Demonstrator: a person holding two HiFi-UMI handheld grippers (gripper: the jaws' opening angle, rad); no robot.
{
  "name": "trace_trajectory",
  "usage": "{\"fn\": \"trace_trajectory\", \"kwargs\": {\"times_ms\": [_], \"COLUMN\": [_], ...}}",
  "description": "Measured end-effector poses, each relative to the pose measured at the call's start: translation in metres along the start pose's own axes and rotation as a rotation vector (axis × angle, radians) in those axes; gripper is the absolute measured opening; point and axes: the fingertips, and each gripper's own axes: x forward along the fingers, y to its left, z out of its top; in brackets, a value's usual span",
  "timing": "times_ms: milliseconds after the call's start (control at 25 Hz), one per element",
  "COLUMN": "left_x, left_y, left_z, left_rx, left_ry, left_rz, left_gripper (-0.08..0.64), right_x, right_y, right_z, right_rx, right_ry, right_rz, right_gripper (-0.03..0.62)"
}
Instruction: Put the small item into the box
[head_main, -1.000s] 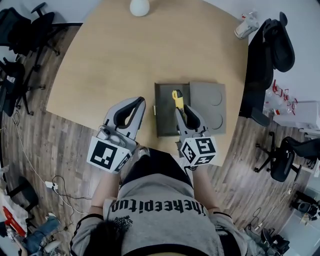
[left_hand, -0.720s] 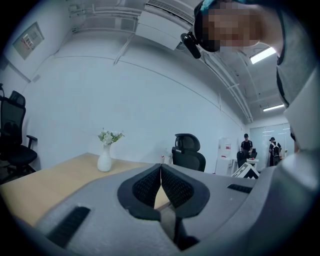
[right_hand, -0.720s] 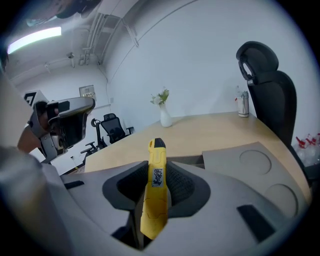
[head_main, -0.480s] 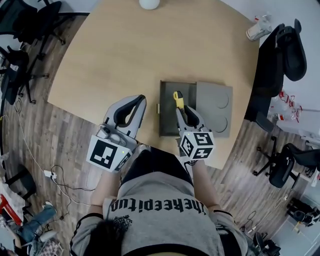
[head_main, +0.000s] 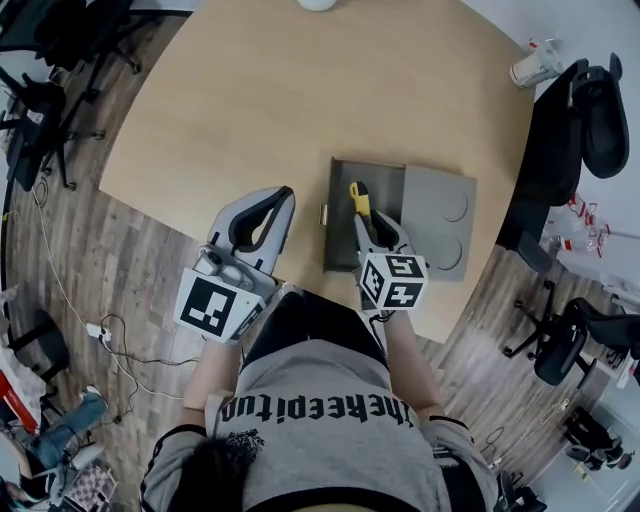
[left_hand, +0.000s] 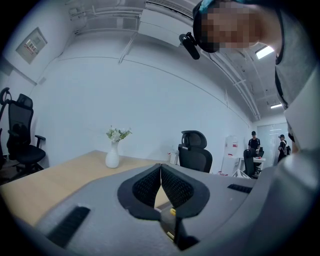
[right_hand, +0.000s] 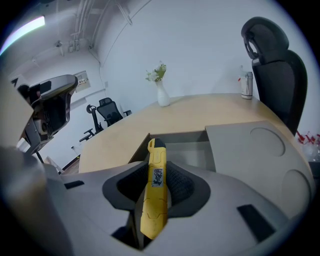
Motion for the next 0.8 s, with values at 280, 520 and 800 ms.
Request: {"fn": "trace_trajectory", "kwargs": {"times_ms": [280,520,800], "left_x": [-0.01,-0.019,-0.023], "left_y": [0.011,0.02,0.027], "left_z": [-0.001,-0.002,-0.002], "left_rx": [0.016,0.001,0.008], "left_ry": [-0.018,-0.011,-0.016], "left_rz": [0.032,0.059,0.075], "left_gripper": [0.017,0.017,0.017], "right_x": [0.014,0.021,0.027], "right_y": [0.003,0.007,0.008], "right_z": [-0.012,-0.02,-0.027], "right_rx": [-0.007,-0.008,0.003], "right_ry": [0.075,0.123,0.16], "right_rz": [-0.008,-0.017,-0.021], "right_gripper": [0.118,0.118,0.118]}}
